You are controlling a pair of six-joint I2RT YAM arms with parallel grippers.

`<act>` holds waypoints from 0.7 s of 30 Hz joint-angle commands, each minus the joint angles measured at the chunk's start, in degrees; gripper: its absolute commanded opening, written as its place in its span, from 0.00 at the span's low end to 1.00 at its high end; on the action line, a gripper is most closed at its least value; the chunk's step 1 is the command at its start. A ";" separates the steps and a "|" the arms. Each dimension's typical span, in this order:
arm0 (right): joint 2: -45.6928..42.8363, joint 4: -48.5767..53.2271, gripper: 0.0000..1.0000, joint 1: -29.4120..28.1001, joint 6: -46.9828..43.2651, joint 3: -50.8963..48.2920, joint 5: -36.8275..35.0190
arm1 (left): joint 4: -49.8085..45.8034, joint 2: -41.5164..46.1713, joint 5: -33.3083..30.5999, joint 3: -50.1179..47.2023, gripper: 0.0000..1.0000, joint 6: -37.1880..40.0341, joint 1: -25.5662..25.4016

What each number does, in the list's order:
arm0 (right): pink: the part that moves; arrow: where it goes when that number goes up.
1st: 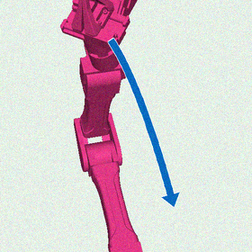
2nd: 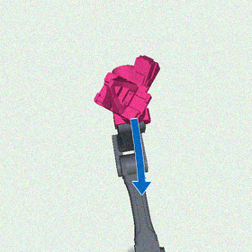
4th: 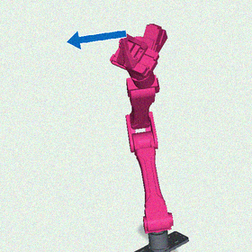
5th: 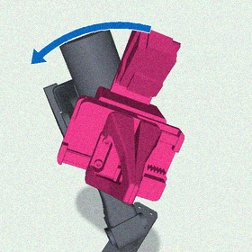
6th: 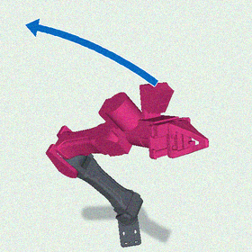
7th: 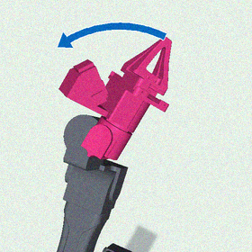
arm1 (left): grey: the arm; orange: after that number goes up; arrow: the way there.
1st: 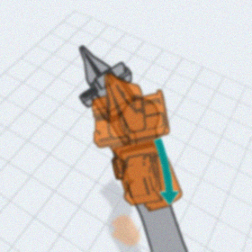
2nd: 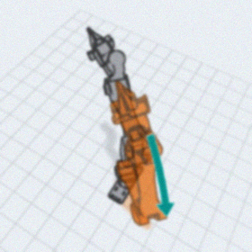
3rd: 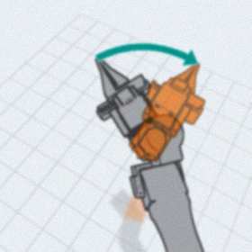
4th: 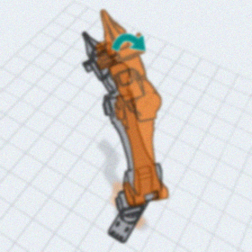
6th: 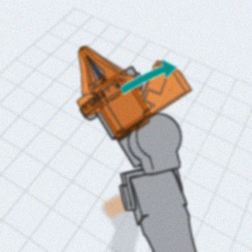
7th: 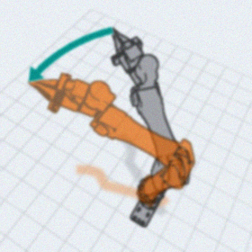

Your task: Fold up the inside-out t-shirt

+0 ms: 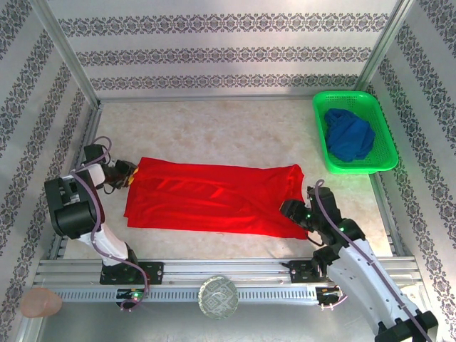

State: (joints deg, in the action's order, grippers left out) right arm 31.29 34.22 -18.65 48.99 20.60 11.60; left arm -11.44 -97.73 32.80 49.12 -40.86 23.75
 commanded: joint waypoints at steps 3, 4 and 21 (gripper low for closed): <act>1.92 0.94 0.55 -0.23 -2.86 5.12 -3.65 | -1.43 3.39 -1.44 3.43 0.50 3.14 0.59; 4.68 -0.18 0.55 -0.23 -4.56 6.68 -3.18 | -2.10 5.26 -1.89 3.65 0.52 3.54 0.51; 55.09 -14.95 0.56 -5.25 -22.33 29.12 -1.42 | -1.14 -1.34 -0.22 10.44 0.66 3.33 -13.40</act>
State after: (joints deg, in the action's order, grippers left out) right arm 84.20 20.23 -23.27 30.00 48.03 12.05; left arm -12.78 -96.77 32.47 58.00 -38.61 10.83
